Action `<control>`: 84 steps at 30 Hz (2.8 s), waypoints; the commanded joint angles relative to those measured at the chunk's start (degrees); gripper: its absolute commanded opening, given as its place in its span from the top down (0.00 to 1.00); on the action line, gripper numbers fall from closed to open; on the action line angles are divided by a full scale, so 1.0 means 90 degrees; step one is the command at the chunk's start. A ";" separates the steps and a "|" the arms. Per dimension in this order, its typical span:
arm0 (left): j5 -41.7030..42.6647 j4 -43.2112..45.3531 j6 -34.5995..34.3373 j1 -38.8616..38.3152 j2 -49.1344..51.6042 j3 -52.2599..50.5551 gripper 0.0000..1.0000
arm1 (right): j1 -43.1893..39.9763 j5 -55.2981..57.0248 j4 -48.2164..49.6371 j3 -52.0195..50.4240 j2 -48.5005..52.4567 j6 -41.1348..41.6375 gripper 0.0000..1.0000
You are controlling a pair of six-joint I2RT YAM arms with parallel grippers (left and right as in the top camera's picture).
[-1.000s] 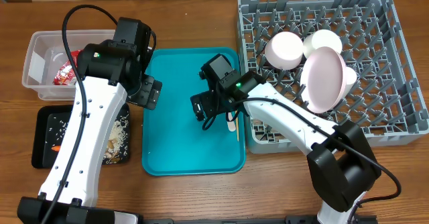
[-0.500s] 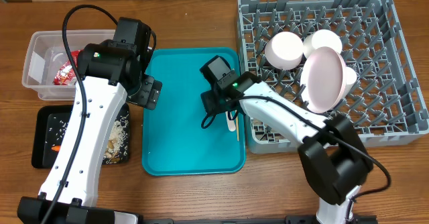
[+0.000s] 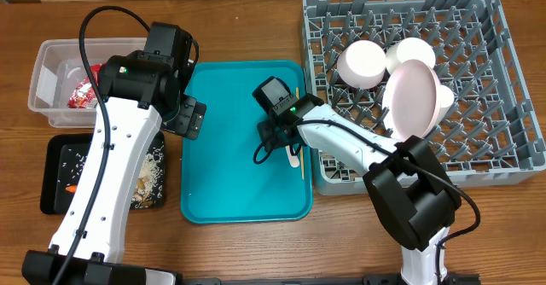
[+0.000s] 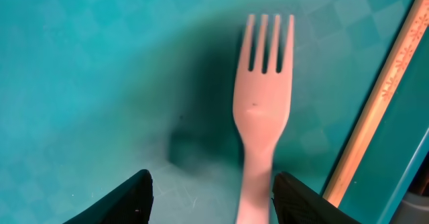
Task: Sort waste into correct bins and load items into the dishwasher
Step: 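Lower the right gripper onto the white fork and close on it, then lift the white fork and carry it right toward the rack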
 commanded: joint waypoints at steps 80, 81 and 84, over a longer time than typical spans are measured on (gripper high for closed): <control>-0.0104 -0.0012 0.0114 -0.0005 -0.0068 0.0112 0.00 | -0.0180 0.0114 -0.0253 0.0146 0.0401 0.0197 0.89; -0.0104 -0.0012 0.0114 -0.0005 -0.0068 0.0112 0.00 | -0.0180 0.0114 -0.0282 0.0180 0.0401 0.0197 0.89; -0.0104 -0.0012 0.0114 -0.0005 -0.0068 0.0112 0.00 | -0.0180 0.0112 -0.0406 0.0311 0.0396 0.0194 0.96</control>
